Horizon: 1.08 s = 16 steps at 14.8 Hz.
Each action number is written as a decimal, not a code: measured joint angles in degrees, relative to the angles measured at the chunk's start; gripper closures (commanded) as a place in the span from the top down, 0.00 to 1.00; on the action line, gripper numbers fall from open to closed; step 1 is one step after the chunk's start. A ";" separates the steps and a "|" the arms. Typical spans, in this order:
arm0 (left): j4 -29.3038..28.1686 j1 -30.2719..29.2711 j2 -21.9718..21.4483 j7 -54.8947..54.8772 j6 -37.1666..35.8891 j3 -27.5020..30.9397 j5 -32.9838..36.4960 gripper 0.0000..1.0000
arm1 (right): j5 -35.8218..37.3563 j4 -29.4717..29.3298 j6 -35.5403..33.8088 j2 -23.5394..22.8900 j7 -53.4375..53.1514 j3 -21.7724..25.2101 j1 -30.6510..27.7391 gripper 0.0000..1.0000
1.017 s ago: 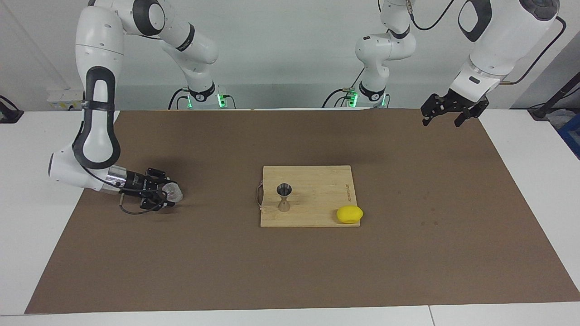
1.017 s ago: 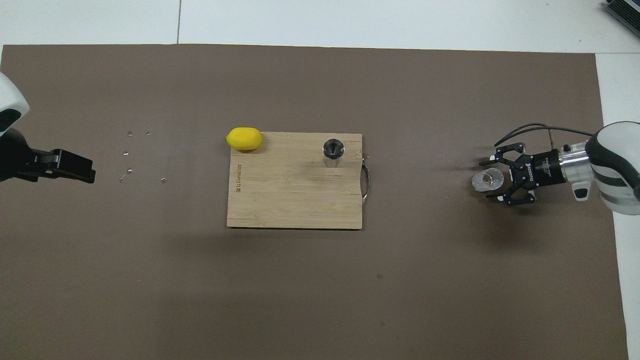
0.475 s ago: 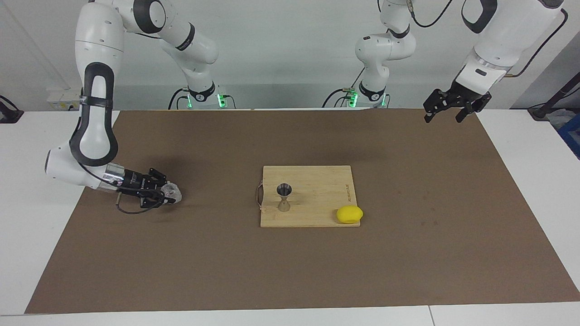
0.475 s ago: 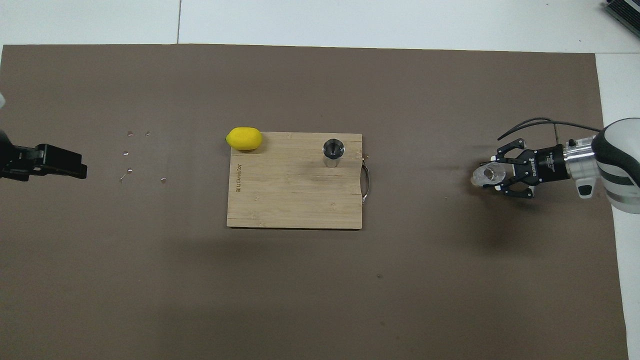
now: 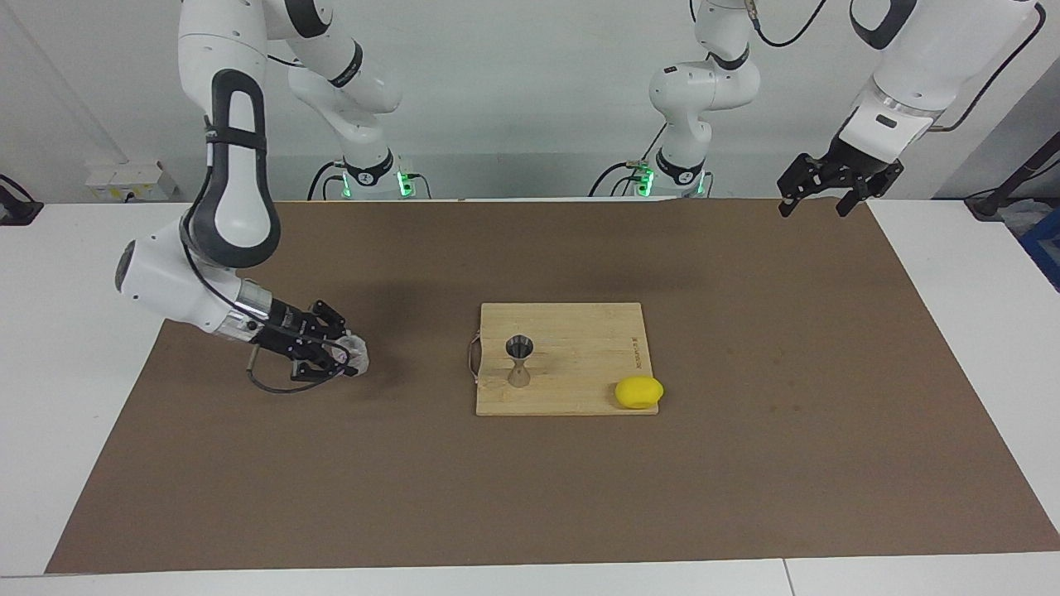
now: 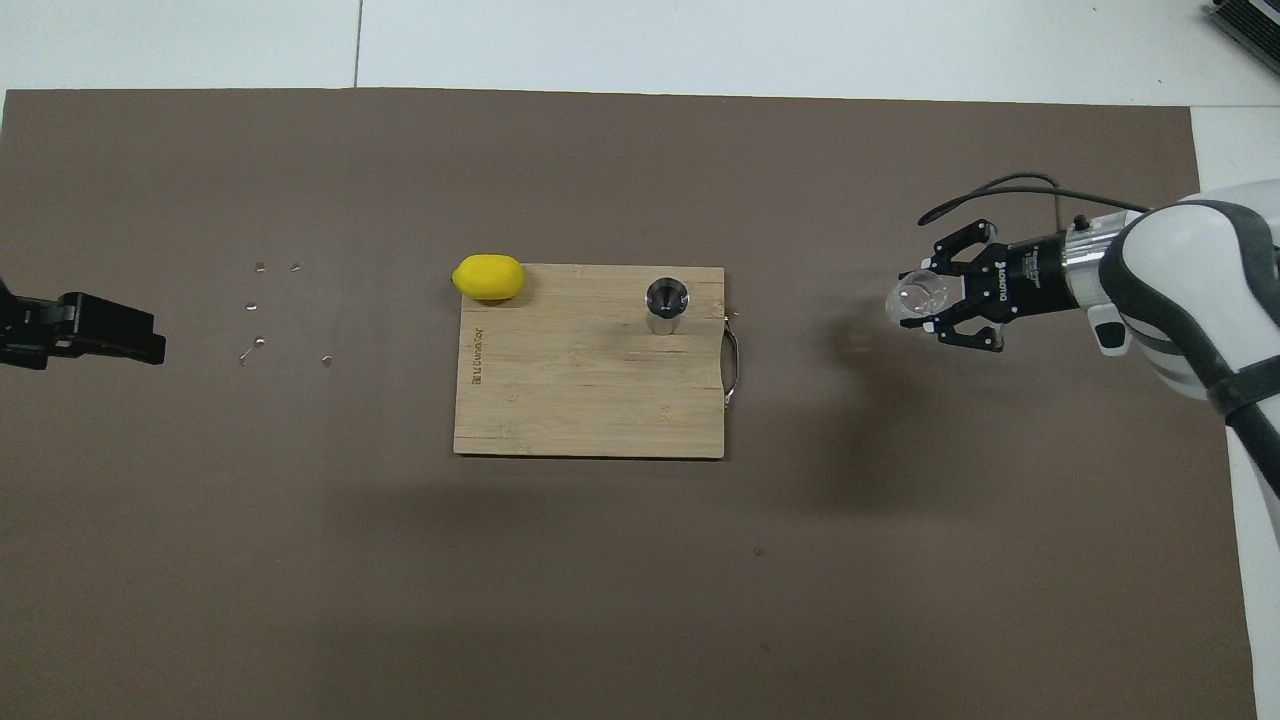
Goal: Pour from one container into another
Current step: 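Carry the glass cup with the right gripper above the dark cup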
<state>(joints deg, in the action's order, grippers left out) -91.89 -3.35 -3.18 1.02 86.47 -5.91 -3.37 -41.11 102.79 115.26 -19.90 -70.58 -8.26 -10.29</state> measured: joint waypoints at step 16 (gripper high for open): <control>-0.25 0.05 -0.02 -0.29 -0.59 -0.27 0.02 1.00 | 19.01 -14.36 4.73 -5.57 -25.44 0.05 20.29 0.07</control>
<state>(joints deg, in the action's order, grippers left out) -92.15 -3.30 -3.20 0.73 85.88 -6.18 -3.34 -22.10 88.43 119.99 -25.47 -96.03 -8.20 10.00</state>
